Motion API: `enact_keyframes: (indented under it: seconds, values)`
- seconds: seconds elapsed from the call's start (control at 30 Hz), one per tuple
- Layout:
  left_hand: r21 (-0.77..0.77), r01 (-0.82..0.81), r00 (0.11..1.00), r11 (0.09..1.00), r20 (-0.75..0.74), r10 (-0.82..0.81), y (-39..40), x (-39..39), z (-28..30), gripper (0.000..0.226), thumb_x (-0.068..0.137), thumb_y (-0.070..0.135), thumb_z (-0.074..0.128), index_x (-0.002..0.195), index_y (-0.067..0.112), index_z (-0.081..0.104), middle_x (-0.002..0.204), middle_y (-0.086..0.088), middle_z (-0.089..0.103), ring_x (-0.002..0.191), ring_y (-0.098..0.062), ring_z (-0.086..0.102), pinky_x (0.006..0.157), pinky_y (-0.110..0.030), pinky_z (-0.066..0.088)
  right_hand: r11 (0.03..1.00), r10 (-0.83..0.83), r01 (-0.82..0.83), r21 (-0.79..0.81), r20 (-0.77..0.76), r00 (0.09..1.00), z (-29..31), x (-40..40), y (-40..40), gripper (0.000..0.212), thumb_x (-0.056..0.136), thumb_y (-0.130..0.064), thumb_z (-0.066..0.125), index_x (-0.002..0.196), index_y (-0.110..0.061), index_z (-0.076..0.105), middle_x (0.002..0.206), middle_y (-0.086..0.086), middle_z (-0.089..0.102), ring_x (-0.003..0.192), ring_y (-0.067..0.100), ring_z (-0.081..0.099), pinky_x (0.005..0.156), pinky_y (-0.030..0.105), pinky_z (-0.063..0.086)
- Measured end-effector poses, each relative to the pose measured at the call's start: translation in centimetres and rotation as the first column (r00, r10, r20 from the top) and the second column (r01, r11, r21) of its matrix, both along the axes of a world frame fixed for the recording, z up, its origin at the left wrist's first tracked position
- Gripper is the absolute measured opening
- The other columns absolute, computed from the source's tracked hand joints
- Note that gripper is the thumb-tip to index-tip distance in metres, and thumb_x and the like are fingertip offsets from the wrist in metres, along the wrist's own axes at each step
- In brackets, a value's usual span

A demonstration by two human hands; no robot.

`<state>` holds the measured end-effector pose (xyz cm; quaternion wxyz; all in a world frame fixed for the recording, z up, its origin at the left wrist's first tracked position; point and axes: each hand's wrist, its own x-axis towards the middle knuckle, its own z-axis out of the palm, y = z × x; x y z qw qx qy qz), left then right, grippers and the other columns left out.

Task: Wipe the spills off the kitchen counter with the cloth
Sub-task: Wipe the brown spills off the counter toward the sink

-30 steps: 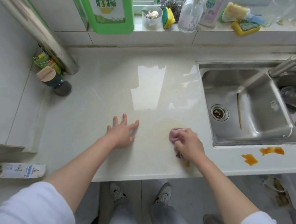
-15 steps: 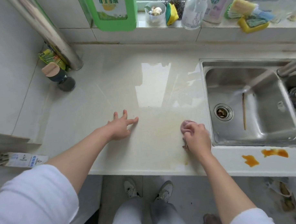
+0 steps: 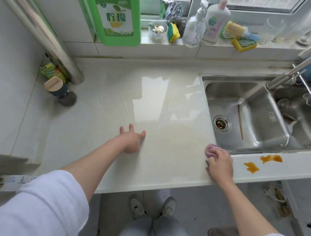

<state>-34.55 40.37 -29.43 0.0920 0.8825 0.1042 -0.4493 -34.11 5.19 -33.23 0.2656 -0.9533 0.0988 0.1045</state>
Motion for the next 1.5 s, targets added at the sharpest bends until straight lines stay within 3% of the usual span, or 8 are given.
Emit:
enact_keyframes:
  seconds: [0.27,0.53,0.73,0.93,1.03,1.17,1.37,1.5]
  values:
    - [0.022,0.034,0.998,0.999,0.054,-0.035,0.4,0.7,-0.1,0.061,0.101,0.031,0.038,0.154,0.042,0.011,0.163,-0.016,-0.004,0.146,-0.05,0.004,0.116,-0.062,0.017,0.762,0.618,-0.576,0.297,-0.067,0.783,-0.1,-5.0,7.0,0.029,0.078,-0.013,0.064,0.097,-0.032,0.076,0.111,-0.017,0.058,0.108,0.0,0.057,0.083,0.027,0.054]
    - [0.048,0.124,0.991,0.991,-0.048,-0.122,0.0,1.4,0.4,0.061,0.104,0.026,0.023,0.155,0.037,-0.008,0.16,-0.026,-0.008,0.142,-0.059,0.007,0.117,-0.055,0.02,1.0,0.022,-0.022,0.006,0.057,0.998,-0.5,5.3,6.2,0.024,0.094,-0.033,0.051,0.115,-0.037,0.062,0.124,0.001,0.045,0.094,0.025,0.062,0.086,0.035,0.052]
    - [0.048,0.208,0.975,0.977,0.071,-0.212,0.8,3.1,2.4,0.053,0.101,0.046,0.036,0.153,0.037,0.027,0.153,-0.009,0.04,0.138,-0.028,0.04,0.104,-0.037,0.04,0.665,0.728,-0.724,0.182,0.059,0.683,-0.9,1.6,9.2,0.028,0.082,-0.018,0.065,0.101,-0.036,0.073,0.112,-0.021,0.057,0.105,-0.003,0.055,0.086,0.027,0.052]
    - [0.113,0.072,0.983,0.991,0.161,-0.09,3.7,7.2,2.0,0.064,0.099,0.051,0.037,0.154,0.045,0.005,0.164,-0.013,-0.001,0.144,-0.049,0.019,0.114,-0.053,0.03,0.998,0.057,-0.058,0.017,0.048,0.997,0.4,12.3,6.8,0.025,0.088,-0.015,0.056,0.106,-0.028,0.068,0.115,0.007,0.055,0.084,0.016,0.065,0.078,0.022,0.05]
    - [0.13,0.034,0.987,0.991,0.15,-0.053,4.4,8.4,1.3,0.067,0.101,0.046,0.036,0.154,0.043,-0.004,0.162,-0.015,-0.011,0.145,-0.052,0.006,0.115,-0.056,0.024,0.968,0.11,-0.123,0.218,0.072,0.991,-0.8,11.1,12.6,0.022,0.086,-0.033,0.054,0.106,-0.034,0.062,0.111,0.007,0.057,0.089,0.027,0.062,0.081,0.037,0.052]
    - [0.153,0.072,0.991,0.986,0.097,-0.087,3.8,9.3,0.8,0.066,0.102,0.042,0.034,0.156,0.035,-0.003,0.161,-0.025,-0.006,0.143,-0.055,0.009,0.116,-0.052,0.018,0.426,0.897,-0.862,0.273,0.0,0.443,-1.6,6.9,14.1,0.037,0.08,-0.022,0.062,0.114,-0.037,0.067,0.121,-0.014,0.054,0.114,0.003,0.052,0.093,0.022,0.044]
    - [0.133,0.119,0.993,0.984,-0.026,-0.116,3.6,11.1,2.8,0.06,0.106,0.031,0.027,0.157,0.028,-0.005,0.16,-0.028,-0.007,0.147,-0.045,0.012,0.117,-0.047,0.016,0.969,0.232,-0.232,0.09,0.012,0.973,-1.2,19.5,9.2,0.03,0.076,-0.03,0.047,0.096,-0.043,0.065,0.11,-0.006,0.055,0.09,0.019,0.066,0.082,0.034,0.054]
    - [0.1,0.093,0.993,0.991,-0.078,-0.085,4.1,11.7,2.8,0.06,0.106,0.03,0.027,0.157,0.032,-0.004,0.161,-0.025,-0.01,0.146,-0.047,0.013,0.117,-0.046,0.017,0.939,0.337,-0.34,0.042,0.065,0.939,-1.1,16.5,17.1,0.031,0.093,-0.026,0.053,0.123,-0.03,0.06,0.124,0.003,0.046,0.104,0.025,0.056,0.08,0.032,0.046]
